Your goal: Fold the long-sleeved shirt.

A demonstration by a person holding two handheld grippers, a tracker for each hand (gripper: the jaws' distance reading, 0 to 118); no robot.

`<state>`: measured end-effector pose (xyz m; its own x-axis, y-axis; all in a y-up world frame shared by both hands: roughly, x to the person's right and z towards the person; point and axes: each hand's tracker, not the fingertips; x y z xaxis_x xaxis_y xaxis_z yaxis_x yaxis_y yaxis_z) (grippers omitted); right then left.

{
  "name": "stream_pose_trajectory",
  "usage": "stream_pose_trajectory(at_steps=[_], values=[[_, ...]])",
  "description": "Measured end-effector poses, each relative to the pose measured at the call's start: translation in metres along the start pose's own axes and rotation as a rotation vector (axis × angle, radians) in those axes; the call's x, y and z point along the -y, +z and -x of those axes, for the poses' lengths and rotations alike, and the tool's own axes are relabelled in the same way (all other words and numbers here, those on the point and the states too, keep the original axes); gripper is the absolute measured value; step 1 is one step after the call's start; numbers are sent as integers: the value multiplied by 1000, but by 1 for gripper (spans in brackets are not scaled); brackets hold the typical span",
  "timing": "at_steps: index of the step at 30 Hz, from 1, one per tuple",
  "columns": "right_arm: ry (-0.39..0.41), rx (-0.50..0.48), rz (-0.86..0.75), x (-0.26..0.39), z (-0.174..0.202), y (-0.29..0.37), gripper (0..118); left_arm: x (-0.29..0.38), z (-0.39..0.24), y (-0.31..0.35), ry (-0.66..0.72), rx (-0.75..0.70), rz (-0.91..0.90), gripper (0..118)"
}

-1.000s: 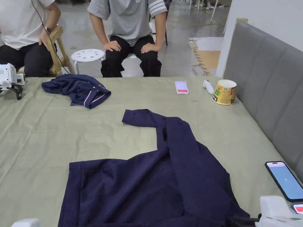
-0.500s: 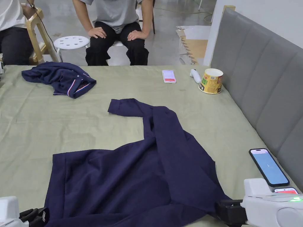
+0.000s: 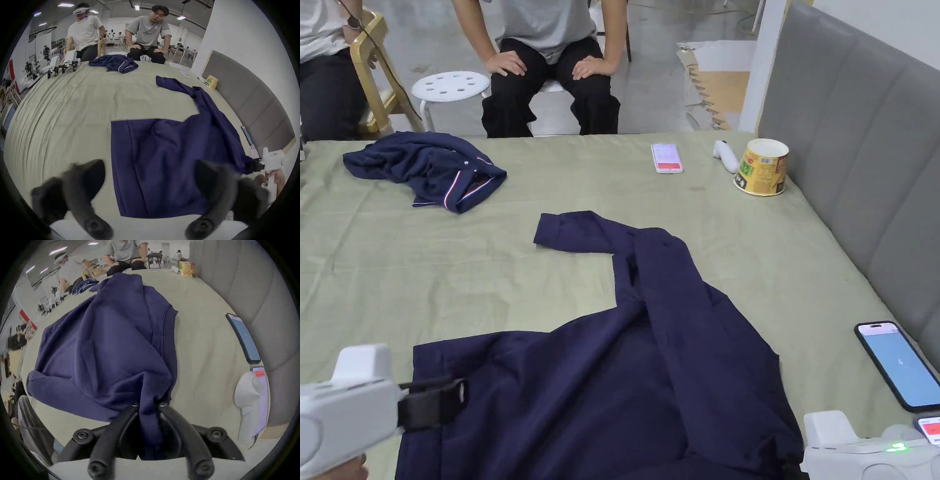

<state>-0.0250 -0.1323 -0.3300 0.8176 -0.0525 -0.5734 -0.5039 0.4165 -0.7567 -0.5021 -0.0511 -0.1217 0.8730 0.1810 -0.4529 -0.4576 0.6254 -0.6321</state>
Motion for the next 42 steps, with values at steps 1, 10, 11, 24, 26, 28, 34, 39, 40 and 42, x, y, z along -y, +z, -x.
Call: stream_pose_trajectory(at_steps=[1,10,11,24,26,28,34,39,40,42], values=[[-2,0,1,-1,0,-1,10,-11,3,-11,-8,-10,3,109],[-37,-20,-1,2,-5,-2,10,-76,32,-112,-29,-131,175,99],[-38,-18,0,1,-4,-2,10,-76,33,-121,-29,-136,201,99],[-26,-7,7,0,-2,-3,10,-52,10,-125,-85,-143,275,19],[-27,-5,-1,2,-1,-3,10,-47,0,-124,-160,-156,300,17],[-32,-6,-6,2,-2,-2,10,-44,-7,-114,-175,-154,284,16],[-1,-48,-128,-16,-7,52,9,-77,3,-40,-118,-100,32,15],[30,-99,-403,-83,-11,138,9,-138,-1,45,-102,-33,-148,15],[63,-74,-444,-104,-11,154,8,-153,-2,58,-106,-48,-184,15],[98,-74,-528,-148,-13,185,6,-189,-5,84,-104,-60,-255,15]])
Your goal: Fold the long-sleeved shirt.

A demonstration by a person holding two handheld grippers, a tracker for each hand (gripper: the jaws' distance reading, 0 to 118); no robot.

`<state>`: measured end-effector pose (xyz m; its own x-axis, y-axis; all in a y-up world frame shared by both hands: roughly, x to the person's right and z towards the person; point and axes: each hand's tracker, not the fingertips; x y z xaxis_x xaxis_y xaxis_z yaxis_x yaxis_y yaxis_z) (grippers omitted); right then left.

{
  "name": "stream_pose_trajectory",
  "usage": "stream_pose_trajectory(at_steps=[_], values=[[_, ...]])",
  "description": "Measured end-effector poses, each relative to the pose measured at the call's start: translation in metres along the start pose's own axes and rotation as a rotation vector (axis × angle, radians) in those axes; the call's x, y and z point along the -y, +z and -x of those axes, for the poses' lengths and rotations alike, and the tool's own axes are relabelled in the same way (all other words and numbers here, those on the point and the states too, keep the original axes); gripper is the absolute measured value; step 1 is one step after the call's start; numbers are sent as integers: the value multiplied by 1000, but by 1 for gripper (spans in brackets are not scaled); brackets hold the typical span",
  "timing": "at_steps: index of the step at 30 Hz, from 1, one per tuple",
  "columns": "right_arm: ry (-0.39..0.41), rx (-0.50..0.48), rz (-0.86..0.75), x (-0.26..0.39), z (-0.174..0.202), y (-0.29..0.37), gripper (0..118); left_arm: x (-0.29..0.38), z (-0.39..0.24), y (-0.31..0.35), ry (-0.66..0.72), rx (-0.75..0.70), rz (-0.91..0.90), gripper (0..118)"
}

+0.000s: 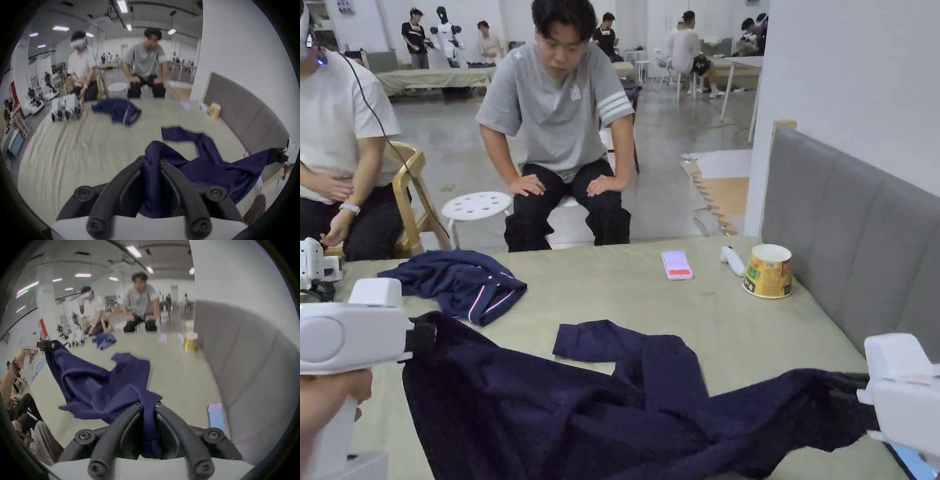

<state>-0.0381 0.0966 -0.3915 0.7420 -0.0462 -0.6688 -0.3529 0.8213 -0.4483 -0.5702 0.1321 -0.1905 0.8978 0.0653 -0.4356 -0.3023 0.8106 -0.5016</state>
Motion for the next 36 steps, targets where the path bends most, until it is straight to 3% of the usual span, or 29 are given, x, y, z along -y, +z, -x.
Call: stream_pose_trajectory(at_steps=[2,5,10,14,20,28,36], values=[[18,5,-86,-59,-5,3,6,-48,4,18,-4,-9,-65,15],[100,103,-190,-140,-4,5,5,-119,7,38,-64,-56,-150,15],[53,86,-259,-259,-5,3,5,-221,14,71,12,-97,-269,15],[82,207,-363,-341,2,13,5,-274,8,96,-3,-151,-335,15],[56,267,-423,-433,1,45,5,-321,0,127,-28,-167,-412,15],[22,290,-430,-460,-4,45,5,-335,-4,127,9,-154,-454,15],[11,275,-217,-370,-18,-53,5,-261,1,37,-32,-155,-277,15]])
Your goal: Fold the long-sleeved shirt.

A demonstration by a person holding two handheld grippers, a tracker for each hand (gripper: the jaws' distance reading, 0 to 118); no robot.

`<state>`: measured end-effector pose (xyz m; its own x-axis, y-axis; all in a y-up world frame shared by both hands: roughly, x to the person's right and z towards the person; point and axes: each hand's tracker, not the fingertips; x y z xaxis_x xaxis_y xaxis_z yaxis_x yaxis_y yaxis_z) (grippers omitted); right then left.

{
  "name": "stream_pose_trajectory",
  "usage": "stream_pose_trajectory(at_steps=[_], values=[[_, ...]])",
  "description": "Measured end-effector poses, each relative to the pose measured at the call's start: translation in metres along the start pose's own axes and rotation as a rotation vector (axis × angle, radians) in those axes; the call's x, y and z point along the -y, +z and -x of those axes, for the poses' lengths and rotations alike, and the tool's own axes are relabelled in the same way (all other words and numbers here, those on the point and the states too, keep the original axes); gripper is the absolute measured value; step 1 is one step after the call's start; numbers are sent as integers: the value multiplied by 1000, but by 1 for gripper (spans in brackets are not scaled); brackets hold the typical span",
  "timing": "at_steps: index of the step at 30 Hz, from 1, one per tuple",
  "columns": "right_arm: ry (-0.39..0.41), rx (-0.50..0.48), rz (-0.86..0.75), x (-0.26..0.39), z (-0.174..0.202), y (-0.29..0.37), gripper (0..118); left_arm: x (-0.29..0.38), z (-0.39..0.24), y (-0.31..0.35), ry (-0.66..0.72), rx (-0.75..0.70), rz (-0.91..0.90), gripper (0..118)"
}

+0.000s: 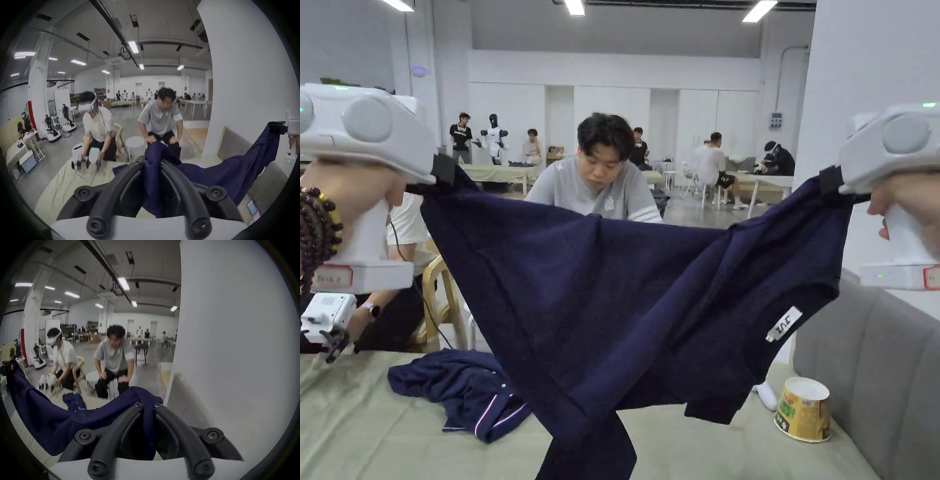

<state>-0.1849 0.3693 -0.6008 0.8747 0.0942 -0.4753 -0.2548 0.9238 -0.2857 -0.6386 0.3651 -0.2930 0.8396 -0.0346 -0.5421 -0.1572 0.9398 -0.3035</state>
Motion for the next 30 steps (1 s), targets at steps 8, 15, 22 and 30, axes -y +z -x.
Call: stream_pose_trajectory(at_steps=[8,15,22,30], values=[[-14,-33,298,195,26,-90,5,172,-16,-68,-41,55,247,15],[-42,-35,405,282,35,-111,5,259,-14,-85,20,8,369,15],[-18,-69,331,305,22,-54,5,280,-5,-24,112,53,333,15],[-64,-137,289,404,2,83,5,364,-5,94,56,79,338,15]])
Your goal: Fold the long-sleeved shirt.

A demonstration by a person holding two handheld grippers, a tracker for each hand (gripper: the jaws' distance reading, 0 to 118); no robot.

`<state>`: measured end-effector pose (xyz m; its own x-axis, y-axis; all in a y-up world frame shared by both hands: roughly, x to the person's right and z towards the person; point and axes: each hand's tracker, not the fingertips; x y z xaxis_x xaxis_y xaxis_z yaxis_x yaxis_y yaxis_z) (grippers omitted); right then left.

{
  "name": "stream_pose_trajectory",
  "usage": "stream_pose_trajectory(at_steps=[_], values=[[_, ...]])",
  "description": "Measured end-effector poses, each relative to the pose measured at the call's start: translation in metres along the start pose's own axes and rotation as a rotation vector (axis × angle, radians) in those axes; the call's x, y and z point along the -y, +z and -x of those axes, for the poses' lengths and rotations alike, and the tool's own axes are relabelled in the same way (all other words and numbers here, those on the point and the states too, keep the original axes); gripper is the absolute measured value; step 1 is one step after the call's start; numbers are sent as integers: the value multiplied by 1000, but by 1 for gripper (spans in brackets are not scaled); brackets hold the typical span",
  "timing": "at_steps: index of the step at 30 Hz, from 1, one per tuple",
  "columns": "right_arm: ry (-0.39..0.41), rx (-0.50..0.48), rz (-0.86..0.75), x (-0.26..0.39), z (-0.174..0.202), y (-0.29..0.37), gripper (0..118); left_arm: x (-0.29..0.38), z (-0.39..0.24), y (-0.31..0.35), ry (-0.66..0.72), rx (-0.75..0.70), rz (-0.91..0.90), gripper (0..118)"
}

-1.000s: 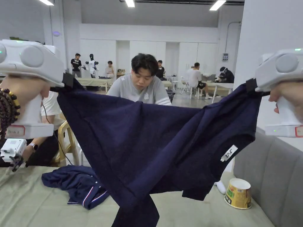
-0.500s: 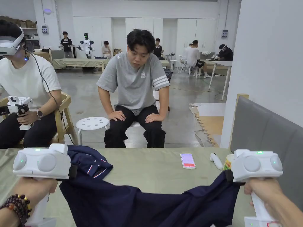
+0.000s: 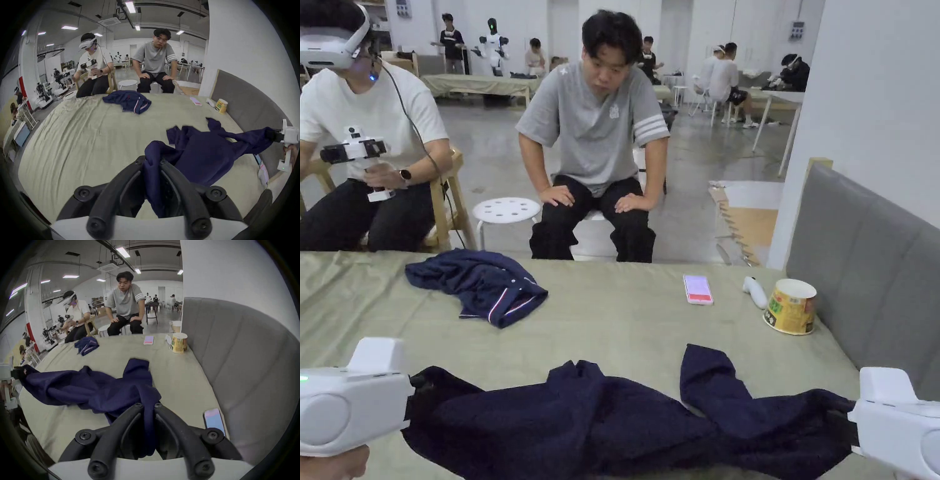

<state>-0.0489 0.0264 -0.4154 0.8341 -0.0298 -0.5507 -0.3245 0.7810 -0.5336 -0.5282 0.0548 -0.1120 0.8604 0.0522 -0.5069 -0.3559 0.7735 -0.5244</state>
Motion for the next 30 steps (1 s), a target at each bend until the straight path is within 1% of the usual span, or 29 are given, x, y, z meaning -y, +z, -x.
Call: stream_pose_trajectory(at_steps=[3,7,10,13,14,15,16,17,18,19,20,21,22,23,24,25,27,28,29,30], values=[[17,3,96,65,0,21,5,63,4,13,46,6,64,15],[110,12,315,136,9,18,5,142,6,4,97,-18,238,15],[170,24,441,165,10,-2,5,182,7,-15,102,-60,336,15],[110,19,457,170,7,-18,5,200,9,-30,123,-67,376,15],[105,23,464,168,7,-21,9,204,14,-34,136,-66,374,23],[102,31,467,165,7,-20,24,204,14,-32,147,-72,371,38],[99,53,459,160,6,-14,50,201,14,-29,151,-83,359,65],[100,75,438,155,3,-8,88,199,17,-25,159,-77,338,98],[100,69,401,150,-1,-1,111,199,19,-18,172,-52,299,111],[95,62,361,144,-4,5,118,195,22,-9,184,-25,269,108],[85,50,333,137,-4,15,118,186,28,-3,208,-22,231,105],[71,38,327,130,-5,20,116,180,32,2,224,-17,230,103],[75,40,325,124,-6,26,108,174,26,15,227,-34,247,97],[73,35,317,118,-6,31,76,167,29,21,244,-46,238,74],[79,24,289,114,-3,36,31,161,32,27,258,-61,210,40],[94,18,272,112,-1,37,0,156,33,31,254,-71,196,5],[94,27,265,111,4,37,0,151,25,38,230,-110,166,5],[95,10,262,110,8,37,0,148,24,39,214,-109,152,5],[96,-25,265,111,12,36,0,146,23,39,211,-97,158,8],[85,-40,265,113,15,35,0,148,23,40,218,-97,156,25]])
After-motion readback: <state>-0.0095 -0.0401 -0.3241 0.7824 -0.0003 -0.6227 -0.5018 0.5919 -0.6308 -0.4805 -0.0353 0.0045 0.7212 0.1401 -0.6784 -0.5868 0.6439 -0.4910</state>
